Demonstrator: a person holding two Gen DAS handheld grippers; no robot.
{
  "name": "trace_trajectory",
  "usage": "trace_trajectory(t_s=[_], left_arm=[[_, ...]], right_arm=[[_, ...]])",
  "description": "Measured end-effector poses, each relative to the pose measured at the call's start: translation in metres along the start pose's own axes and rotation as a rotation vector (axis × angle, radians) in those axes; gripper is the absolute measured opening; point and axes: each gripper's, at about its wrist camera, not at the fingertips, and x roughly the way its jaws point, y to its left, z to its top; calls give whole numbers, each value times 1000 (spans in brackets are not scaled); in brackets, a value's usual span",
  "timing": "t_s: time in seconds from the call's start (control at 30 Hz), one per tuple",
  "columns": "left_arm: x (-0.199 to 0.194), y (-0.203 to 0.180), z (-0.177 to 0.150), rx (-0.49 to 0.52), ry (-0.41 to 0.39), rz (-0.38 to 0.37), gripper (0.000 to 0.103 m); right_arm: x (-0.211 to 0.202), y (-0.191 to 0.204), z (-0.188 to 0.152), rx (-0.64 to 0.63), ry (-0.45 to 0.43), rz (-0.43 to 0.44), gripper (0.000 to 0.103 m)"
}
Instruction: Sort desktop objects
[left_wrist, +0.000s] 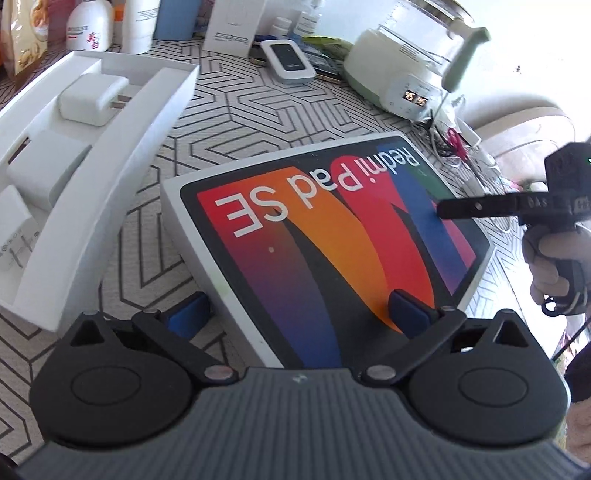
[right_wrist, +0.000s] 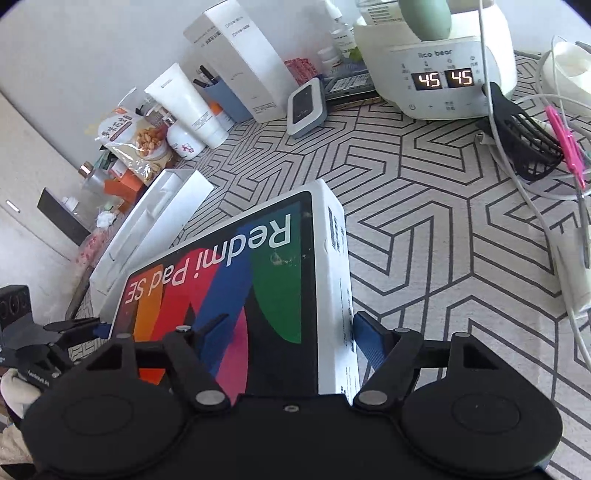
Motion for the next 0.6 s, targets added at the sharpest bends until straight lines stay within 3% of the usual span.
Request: trace_trajectory(t_s=[0.2,0.6], left_arm=[[-13,-13,3,85,-93,61,103],[-40,-9,6,89,-141,74,103]], right_arm=[[-16,12,0,-17,-47,-21,77],[-32,44,6,-46,-89,-46,76]])
